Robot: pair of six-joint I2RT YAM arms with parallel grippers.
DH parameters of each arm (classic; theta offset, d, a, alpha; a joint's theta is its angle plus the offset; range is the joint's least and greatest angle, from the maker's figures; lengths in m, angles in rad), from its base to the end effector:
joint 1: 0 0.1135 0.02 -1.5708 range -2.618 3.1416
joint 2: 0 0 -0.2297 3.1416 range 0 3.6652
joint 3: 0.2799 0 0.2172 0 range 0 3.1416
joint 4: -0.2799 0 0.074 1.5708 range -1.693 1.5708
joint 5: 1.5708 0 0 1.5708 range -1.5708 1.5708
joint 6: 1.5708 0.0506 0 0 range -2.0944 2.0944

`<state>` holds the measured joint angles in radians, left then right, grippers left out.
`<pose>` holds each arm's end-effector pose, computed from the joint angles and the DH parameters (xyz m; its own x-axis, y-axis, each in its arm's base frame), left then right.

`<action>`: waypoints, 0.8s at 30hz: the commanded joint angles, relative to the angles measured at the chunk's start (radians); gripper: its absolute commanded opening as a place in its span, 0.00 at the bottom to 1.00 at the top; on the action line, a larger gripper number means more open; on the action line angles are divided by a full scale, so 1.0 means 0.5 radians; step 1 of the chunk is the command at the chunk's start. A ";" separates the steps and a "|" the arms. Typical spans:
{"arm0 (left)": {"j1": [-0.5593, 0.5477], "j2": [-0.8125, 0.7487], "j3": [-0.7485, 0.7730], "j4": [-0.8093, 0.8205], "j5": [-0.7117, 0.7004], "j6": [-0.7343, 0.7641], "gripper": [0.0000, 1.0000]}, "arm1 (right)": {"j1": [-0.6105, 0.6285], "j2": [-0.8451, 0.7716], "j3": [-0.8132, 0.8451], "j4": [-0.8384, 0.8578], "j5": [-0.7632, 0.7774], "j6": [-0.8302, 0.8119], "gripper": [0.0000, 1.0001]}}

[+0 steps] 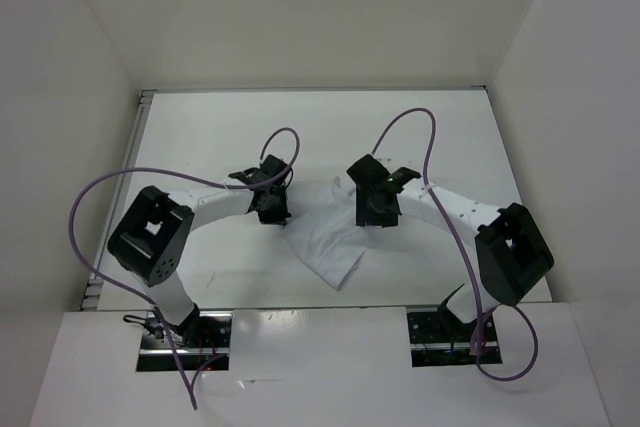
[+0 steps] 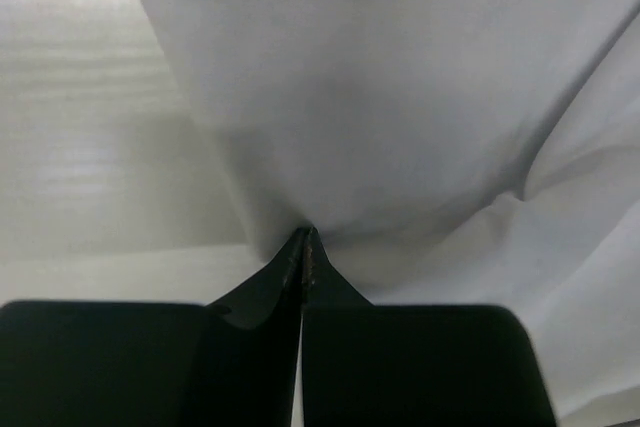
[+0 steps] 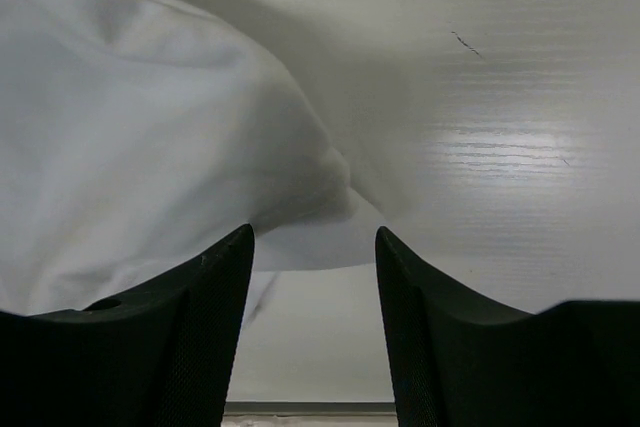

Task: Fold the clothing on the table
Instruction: Move the skirt to the center of the board, then flatten the skirt out

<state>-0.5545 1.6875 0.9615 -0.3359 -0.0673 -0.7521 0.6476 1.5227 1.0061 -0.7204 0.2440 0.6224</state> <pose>0.2597 -0.1568 0.1392 -0.8820 -0.2555 -0.3959 -0.1439 0.9462 -0.2900 0.2151 0.1474 0.1757 -0.9167 0.0159 -0.3993 0.0150 0.9999 0.0056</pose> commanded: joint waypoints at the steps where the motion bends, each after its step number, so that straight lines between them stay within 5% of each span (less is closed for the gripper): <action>1: -0.008 0.159 0.129 -0.009 -0.138 0.065 0.00 | -0.013 -0.035 -0.018 0.014 -0.028 -0.018 0.57; 17: 0.351 0.586 0.786 -0.153 -0.175 0.225 0.00 | -0.013 0.041 -0.018 0.032 -0.107 -0.073 0.57; 24: 0.370 0.586 0.786 -0.135 -0.111 0.225 0.00 | -0.013 0.148 -0.037 0.097 -0.279 -0.112 0.56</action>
<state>-0.3653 1.9659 1.3312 -0.3794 -0.1265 -0.6689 0.6472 1.5654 1.0008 -0.7097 0.1562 0.5930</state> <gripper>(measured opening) 0.004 0.564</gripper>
